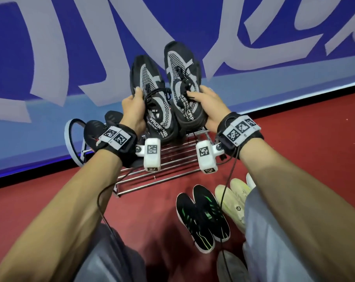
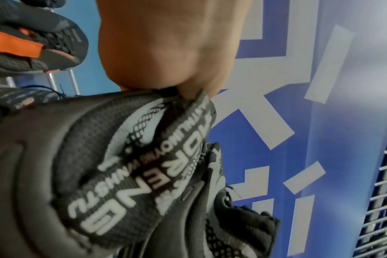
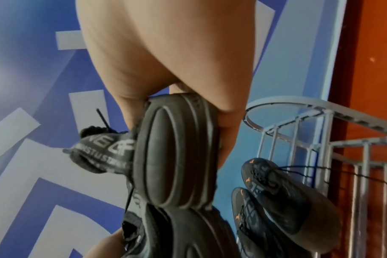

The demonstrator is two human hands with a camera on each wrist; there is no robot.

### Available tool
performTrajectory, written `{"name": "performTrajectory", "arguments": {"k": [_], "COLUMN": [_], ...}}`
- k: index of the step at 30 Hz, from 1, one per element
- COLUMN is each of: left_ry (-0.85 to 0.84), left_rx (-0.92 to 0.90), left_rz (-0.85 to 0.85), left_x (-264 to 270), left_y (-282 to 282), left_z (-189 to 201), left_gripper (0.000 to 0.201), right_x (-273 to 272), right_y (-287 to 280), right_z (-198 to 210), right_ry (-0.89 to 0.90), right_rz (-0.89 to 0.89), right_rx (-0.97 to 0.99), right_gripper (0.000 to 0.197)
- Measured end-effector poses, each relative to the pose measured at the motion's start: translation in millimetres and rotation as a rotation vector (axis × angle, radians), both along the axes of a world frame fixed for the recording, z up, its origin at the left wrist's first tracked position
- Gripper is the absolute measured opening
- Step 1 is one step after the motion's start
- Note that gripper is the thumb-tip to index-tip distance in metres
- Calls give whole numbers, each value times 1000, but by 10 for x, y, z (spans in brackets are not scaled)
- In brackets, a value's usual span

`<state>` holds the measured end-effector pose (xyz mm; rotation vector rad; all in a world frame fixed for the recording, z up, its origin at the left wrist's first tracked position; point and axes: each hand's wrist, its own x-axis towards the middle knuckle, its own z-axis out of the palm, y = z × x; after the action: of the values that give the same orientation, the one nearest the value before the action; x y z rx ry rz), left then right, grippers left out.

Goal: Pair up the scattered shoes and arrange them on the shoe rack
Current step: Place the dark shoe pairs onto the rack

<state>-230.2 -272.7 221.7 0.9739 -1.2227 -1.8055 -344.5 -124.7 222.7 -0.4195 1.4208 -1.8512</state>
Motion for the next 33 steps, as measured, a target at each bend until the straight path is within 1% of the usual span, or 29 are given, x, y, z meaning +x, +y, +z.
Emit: {"name": "performTrajectory", "arguments": {"k": [1, 2, 4, 6, 7, 9, 10, 11, 13, 15, 18, 21, 23, 25, 27, 30, 32, 33], "left_ry": [9, 14, 24, 65, 92, 160, 156, 96, -105, -234, -256, -280, -318, -333, -303, -284, -325, -357], "left_rx": [31, 62, 110, 144, 175, 256, 280, 271, 182, 78, -29, -100, -112, -93, -76, -87, -131, -163], "left_rz": [-9, -23, -93, -249, -337, -506, -582, -647, -747, -741, -589, -459, -481, -577, -620, -568, -505, -481], "left_x": [0, 11, 36, 93, 129, 204, 238, 257, 266, 230, 147, 96, 103, 131, 144, 115, 67, 36], "left_y": [1, 10, 30, 63, 75, 57, 57, 70, 122, 183, 204, 165, 150, 161, 173, 193, 220, 242], "left_z": [1, 6, 16, 54, 84, 135, 166, 189, 204, 187, 115, 63, 68, 111, 140, 111, 69, 46], "left_gripper": [28, 31, 35, 34, 33, 34, 34, 33, 33, 34, 35, 47, 49, 42, 39, 41, 42, 38], "right_x": [3, 2, -18, -30, -36, -50, -49, -57, -79, -72, -42, -45, -47, -61, -76, -131, -192, -223], "right_y": [8, 28, 89, 144, 172, 218, 231, 241, 230, 204, 176, 178, 185, 199, 220, 249, 249, 247], "right_z": [-8, -23, -75, -105, -108, -113, -111, -115, -140, -147, -145, -157, -155, -152, -149, -180, -256, -318], "right_ry": [-44, -98, -209, -301, -323, -371, -386, -390, -393, -396, -384, -386, -384, -384, -375, -333, -286, -278], "right_rz": [27, 71, 130, 158, 143, 124, 124, 114, 80, 64, 68, 70, 60, 52, 45, 33, 13, 8], "right_rx": [-23, -45, -90, -115, -124, -165, -196, -212, -216, -209, -220, -237, -239, -245, -244, -194, -91, -24], "right_gripper": [54, 47, 45, 39, 36, 43, 43, 41, 35, 34, 36, 44, 38, 34, 34, 32, 31, 29]}}
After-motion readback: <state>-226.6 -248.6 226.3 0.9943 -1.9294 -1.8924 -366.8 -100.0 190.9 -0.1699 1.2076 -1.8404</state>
